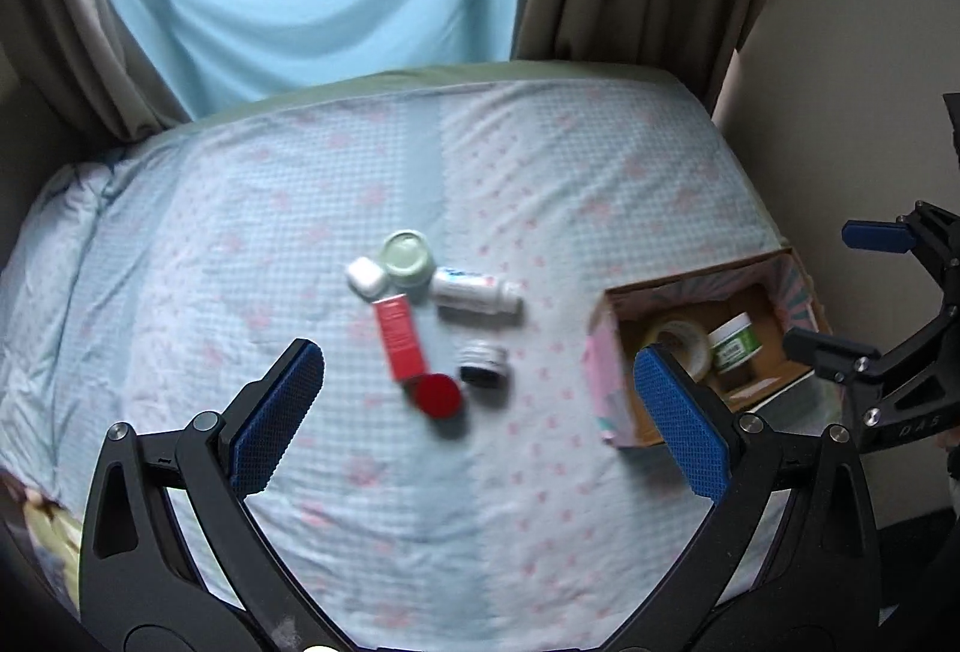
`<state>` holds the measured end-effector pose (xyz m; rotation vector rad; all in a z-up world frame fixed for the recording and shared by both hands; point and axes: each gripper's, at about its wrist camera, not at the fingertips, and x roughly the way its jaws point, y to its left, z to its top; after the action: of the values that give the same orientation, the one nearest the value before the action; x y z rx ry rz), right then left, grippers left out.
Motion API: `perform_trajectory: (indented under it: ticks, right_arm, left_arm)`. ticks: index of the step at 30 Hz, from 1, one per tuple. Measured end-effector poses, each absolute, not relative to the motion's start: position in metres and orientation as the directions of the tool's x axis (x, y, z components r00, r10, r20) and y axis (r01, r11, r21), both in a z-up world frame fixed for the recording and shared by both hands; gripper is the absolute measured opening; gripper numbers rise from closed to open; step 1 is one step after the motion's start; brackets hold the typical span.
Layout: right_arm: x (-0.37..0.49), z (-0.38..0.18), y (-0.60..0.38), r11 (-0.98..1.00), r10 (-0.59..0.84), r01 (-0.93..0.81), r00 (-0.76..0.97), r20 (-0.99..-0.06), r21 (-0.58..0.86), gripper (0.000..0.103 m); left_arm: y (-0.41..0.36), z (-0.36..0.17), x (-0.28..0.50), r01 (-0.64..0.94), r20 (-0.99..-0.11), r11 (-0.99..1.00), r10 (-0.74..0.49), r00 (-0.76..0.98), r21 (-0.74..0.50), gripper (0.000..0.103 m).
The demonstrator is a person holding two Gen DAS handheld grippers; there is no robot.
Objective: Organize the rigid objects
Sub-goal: 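Withdraw both tools from the box back over the remaining items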
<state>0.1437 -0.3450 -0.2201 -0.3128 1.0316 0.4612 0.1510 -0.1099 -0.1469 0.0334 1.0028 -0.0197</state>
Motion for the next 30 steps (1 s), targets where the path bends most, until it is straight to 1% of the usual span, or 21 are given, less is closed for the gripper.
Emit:
perform_trajectory:
  ticks: [3, 7, 9, 15, 18, 22, 25, 30]
  right_arm:
    - [0.144, -0.218, -0.320, 0.894, 0.229, -0.447, 0.419, -0.879, 0.020, 0.103]
    - [0.145, -0.227, -0.287, 0.930, 0.250, -0.350, 0.384, -0.889, 0.111, 0.103]
    - [0.143, -0.233, -0.273, 0.942, 0.243, -0.310, 0.374, -0.895, 0.127, 0.103]
    - [0.143, -0.254, -0.236, 0.965, 0.252, -0.163, 0.341, -0.905, 0.207, 0.103]
    - [0.149, -0.268, -0.223, 0.967, 0.253, -0.081, 0.328, -0.910, 0.240, 0.103]
    - [0.160, -0.294, -0.213, 0.956, 0.263, 0.047, 0.307, -0.915, 0.290, 0.103]
    - [0.167, -0.314, -0.210, 0.950, 0.249, 0.112, 0.288, -0.925, 0.291, 0.103]
    - [0.181, -0.355, -0.214, 0.914, 0.285, 0.227, 0.233, -0.930, 0.337, 0.103]
  left_arm:
    - [-0.073, -0.147, 0.153, 0.012, -0.861, 1.000, -0.009, 0.508, -0.004, 0.103]
    - [-0.026, -0.151, 0.155, -0.001, -0.873, 0.997, -0.071, 0.482, -0.082, 0.103]
    - [-0.002, -0.153, 0.157, 0.009, -0.870, 0.994, -0.098, 0.483, -0.107, 0.103]
    - [0.038, -0.171, 0.180, 0.052, -0.887, 0.994, -0.111, 0.449, -0.098, 0.103]
    - [0.049, -0.191, 0.197, 0.078, -0.904, 0.992, -0.126, 0.409, -0.103, 0.103]
    - [0.055, -0.225, 0.223, 0.077, -0.927, 0.986, -0.168, 0.335, -0.151, 0.103]
    - [0.054, -0.255, 0.244, 0.056, -0.942, 0.982, -0.190, 0.276, -0.182, 0.103]
    - [0.048, -0.306, 0.277, -0.004, -0.959, 0.978, -0.205, 0.195, -0.210, 0.102]
